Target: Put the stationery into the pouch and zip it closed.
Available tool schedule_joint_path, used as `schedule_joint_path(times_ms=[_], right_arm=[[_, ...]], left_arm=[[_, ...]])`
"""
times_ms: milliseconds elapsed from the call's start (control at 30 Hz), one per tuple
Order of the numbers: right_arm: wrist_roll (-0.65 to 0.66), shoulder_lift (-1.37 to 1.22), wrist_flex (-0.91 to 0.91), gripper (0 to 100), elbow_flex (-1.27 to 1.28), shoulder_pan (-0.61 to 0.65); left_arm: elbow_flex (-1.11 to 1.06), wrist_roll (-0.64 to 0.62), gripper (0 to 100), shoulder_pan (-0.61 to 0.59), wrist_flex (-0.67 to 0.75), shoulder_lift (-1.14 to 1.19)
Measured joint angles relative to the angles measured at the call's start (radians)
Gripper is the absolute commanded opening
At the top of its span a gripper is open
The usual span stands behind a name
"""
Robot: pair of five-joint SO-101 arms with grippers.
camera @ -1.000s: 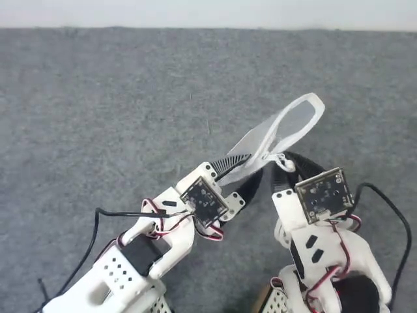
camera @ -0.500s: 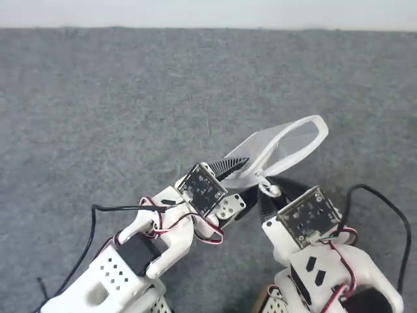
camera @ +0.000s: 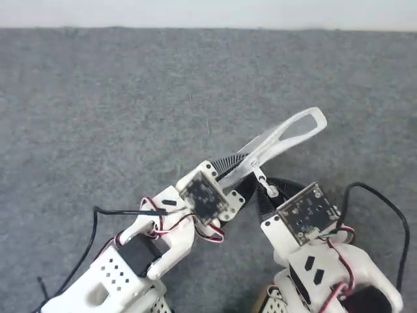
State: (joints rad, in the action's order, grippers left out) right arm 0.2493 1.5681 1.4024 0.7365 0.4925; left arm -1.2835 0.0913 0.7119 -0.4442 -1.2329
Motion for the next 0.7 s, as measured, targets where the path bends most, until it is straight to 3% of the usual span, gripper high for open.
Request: schedule_joint_path(times_ms=[333, 700], right_arm=[[-0.015, -0.075, -0.002, 0.7, -0.037, 0.12], [-0.02, -0.207, 0.012, 0.7, -0.209, 0.135]], left_arm=[[-0.031, 0.012, 1, 0.002, 0.035, -0.011], [-0.04, 0.012, 1, 0.0, 0.037, -0.012]])
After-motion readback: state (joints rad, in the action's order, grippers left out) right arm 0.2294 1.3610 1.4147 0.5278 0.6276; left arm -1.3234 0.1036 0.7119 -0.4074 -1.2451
